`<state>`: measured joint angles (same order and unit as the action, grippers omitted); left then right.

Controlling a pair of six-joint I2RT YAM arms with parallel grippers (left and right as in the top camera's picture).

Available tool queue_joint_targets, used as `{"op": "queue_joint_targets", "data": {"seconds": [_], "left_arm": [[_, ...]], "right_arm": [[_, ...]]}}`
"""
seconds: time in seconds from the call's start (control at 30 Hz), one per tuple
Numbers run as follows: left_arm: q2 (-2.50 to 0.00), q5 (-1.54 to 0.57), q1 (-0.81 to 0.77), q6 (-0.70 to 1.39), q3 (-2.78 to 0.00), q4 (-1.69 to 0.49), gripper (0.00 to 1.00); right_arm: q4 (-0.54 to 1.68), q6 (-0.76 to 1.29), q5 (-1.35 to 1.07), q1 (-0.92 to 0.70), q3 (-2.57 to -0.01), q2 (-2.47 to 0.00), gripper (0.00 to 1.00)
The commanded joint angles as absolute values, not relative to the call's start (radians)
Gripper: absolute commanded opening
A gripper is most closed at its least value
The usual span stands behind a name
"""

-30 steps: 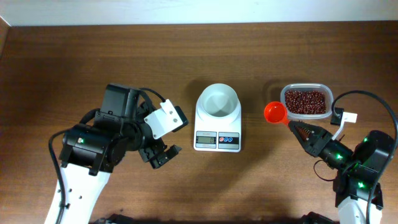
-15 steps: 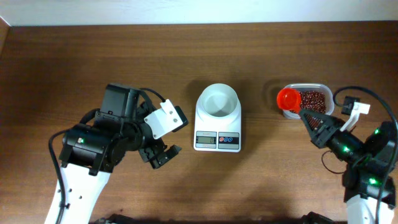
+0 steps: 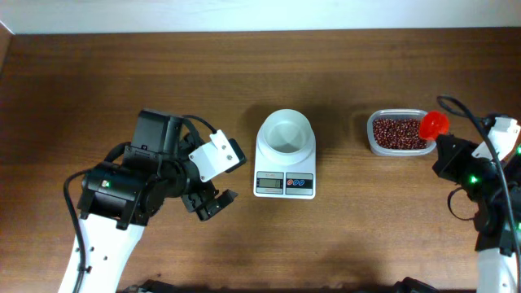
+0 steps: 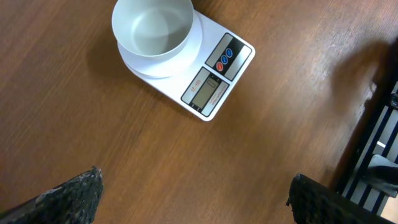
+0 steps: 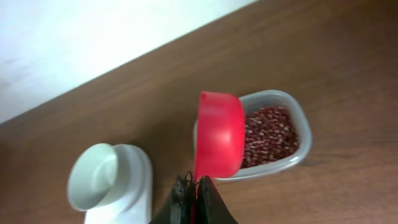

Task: Scoop and weigh 50g on scale
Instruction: 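Move the red scoop with the right gripper over the bean tub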

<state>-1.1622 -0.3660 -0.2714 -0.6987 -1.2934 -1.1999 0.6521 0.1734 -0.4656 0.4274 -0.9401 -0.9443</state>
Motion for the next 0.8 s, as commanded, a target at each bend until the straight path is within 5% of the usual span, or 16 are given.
{"op": "queue_joint_targets", "data": {"seconds": [0.0,0.47,0.77], "left_arm": [[-1.157,-0.366,-0.266,-0.694,-1.310,-1.198,0.99],[-1.157,-0.366,-0.266,-0.694,-1.310,-1.198,0.99],[-1.157,-0.366,-0.266,-0.694,-1.310,-1.198,0.99]], "right_arm": [[0.680,0.172,-0.377,0.423,-0.983,-0.991,0.04],[0.974,0.103,0.025,0.188,-1.393,-1.379,0.04],[0.953,0.100,0.267,0.061,-1.402,-1.614,0.04]]}}
